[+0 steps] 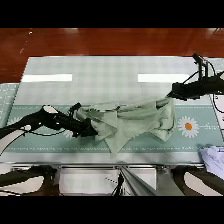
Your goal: Fold the shirts.
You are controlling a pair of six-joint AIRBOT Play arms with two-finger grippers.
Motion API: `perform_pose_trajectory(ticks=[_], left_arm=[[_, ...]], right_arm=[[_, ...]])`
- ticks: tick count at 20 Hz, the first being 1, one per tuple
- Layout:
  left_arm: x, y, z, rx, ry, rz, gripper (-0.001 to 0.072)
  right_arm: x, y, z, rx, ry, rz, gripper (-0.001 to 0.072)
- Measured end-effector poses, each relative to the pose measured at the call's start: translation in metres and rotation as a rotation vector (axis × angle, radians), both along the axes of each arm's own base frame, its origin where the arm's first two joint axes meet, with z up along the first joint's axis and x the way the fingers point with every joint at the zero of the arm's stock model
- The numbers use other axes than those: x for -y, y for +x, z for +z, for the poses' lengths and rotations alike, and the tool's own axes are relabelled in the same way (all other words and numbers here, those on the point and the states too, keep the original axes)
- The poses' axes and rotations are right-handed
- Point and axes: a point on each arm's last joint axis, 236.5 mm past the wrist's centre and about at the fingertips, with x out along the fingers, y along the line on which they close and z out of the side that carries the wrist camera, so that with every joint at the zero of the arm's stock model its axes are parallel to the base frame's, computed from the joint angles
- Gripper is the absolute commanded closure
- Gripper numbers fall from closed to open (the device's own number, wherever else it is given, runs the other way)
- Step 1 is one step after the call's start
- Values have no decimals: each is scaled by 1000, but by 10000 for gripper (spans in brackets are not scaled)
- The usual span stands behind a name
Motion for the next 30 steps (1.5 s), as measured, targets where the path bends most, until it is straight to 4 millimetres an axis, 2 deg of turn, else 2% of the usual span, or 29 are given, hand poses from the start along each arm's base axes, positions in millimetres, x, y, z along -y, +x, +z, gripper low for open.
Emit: perform_pose_trajectory(ticks=[3,4,6,9,11,14,16,18,20,23,25,27,29,30], left_arm=[[-2,16,30,87,-57,-8,683],[-4,25,45,136,-73,-1,683],[-12,50,88,271,-106,23,683],[-41,90,175,536,-121,98,683],[-69,111,246,747,-99,164,683],[-113,123,354,1056,-18,260,683],[-136,120,424,1242,51,325,684],[-149,111,483,1400,104,382,683],[-154,95,539,1557,149,421,684],[-146,65,594,1718,185,426,684],[-138,44,620,1804,202,416,684],[-133,28,631,1854,246,397,684],[-133,20,624,1835,324,372,684],[-138,19,615,1799,373,370,683]], right_arm=[[3,-1,-1,-2,-14,2,684],[3,-1,-2,-4,-17,2,685],[4,-1,-2,-5,-21,4,685],[4,-2,7,26,-27,6,685],[7,2,29,109,-46,7,685],[12,15,95,342,-88,-5,685],[15,18,161,549,-118,-26,685],[17,9,230,743,-141,-48,685],[16,-12,293,910,-159,-61,685],[12,-52,369,1110,-171,-74,685],[8,-77,402,1184,-158,-86,685],[2,-97,419,1203,-127,-91,685],[-3,-112,419,1165,-99,-88,685],[-4,-117,411,1121,-94,-88,685]])
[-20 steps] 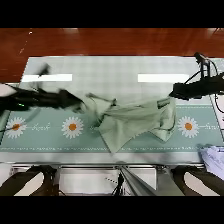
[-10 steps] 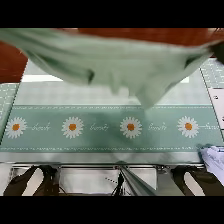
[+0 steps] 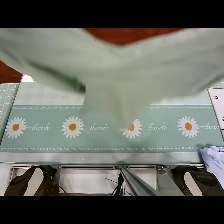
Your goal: Fold the shirts.
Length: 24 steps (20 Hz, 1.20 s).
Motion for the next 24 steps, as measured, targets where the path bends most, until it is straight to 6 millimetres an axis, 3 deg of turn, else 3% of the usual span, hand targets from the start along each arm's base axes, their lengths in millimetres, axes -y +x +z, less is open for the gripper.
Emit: perform_pose_trajectory(ticks=[3,5,8,11,14,17,21,24], left_arm=[[-22,3,-48,-199,49,105,684],[-32,4,-89,-363,65,128,684],[-38,9,-164,-635,54,99,684],[-45,24,-240,-862,10,72,684],[-53,52,-307,-1001,-60,68,683],[-63,86,-356,-1074,-110,75,683],[-62,140,-402,-1097,-209,34,682],[-53,182,-426,-1069,-300,15,682]], right_arm=[[3,-8,-35,-170,8,-17,685],[8,-10,-74,-350,-12,-27,685],[16,-7,-136,-644,-61,-19,685],[29,10,-190,-882,-117,-12,685],[40,43,-241,-1067,-149,6,685],[47,89,-296,-1191,-142,22,685],[50,151,-363,-1236,-106,19,685],[48,195,-396,-1189,-40,-5,685]])
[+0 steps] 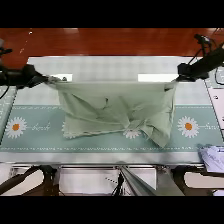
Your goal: Fold the shirts.
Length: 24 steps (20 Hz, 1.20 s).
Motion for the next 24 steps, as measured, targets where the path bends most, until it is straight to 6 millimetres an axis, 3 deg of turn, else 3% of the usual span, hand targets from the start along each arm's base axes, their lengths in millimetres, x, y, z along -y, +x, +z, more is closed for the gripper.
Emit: perform_pose_trajectory(ticks=[3,6,7,8,9,13,15,16,18,19,20,21,24], left_arm=[[10,30,-34,-17,-39,22,682],[25,39,-73,-84,-67,9,680],[29,39,-83,-108,-76,1,652],[31,38,-90,-130,-88,-6,534],[30,37,-93,-146,-96,-12,385],[1,27,-70,-190,-165,-38,376],[-20,8,-52,-224,-209,-53,376],[-31,-3,-45,-238,-224,-49,376],[-49,-37,-42,-296,-227,-42,374],[-54,-57,-47,-339,-225,-35,327],[-57,-78,-55,-391,-228,-23,143],[-57,-95,-64,-439,-236,-5,94],[-40,-144,-97,-581,-296,11,94]], right_arm=[[2,33,-28,34,29,-82,684],[2,47,-53,23,49,-125,683],[1,48,-59,11,54,-132,635],[1,48,-64,3,56,-134,508],[1,49,-65,2,61,-136,423],[7,35,-44,11,34,-33,402],[21,15,-28,-9,-20,24,376],[30,5,-18,-17,-46,32,304],[47,-13,-5,-34,-80,28,274],[53,-22,-2,-45,-86,22,274],[59,-31,-2,-63,-86,13,275],[63,-40,-4,-82,-86,6,275],[65,-66,-21,-150,-58,-7,275]])
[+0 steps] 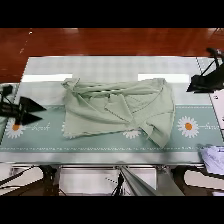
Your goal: Fold the shirts.
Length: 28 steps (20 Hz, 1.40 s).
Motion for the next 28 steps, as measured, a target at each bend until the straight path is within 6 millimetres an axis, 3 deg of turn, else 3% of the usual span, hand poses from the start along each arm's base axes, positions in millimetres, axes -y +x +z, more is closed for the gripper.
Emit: perform_pose_trajectory(ticks=[5,12,15,16,17,18,23,25,28], left_arm=[[28,-41,-46,-123,-29,6,94],[62,-52,-88,-192,12,-74,94],[85,-49,-95,-218,-26,-90,127],[93,-45,-97,-220,-41,-82,217],[97,-40,-100,-211,-42,-68,519],[98,-31,-108,-189,-17,-46,681],[106,-18,-111,-138,-22,-40,683],[108,-17,-111,-125,-25,-47,683],[109,-17,-111,-110,-25,-59,683]], right_arm=[[-10,-28,-27,-62,48,-1,275],[-13,-32,-37,-55,58,3,275],[-13,-31,-38,-51,58,3,275],[-13,-31,-38,-51,58,3,275],[-13,-31,-38,-51,58,3,275],[-13,-32,-38,-51,58,3,275],[2,-36,-41,-61,32,-21,274],[12,-42,-46,-69,68,-76,153],[14,-55,-58,-82,191,-174,136]])
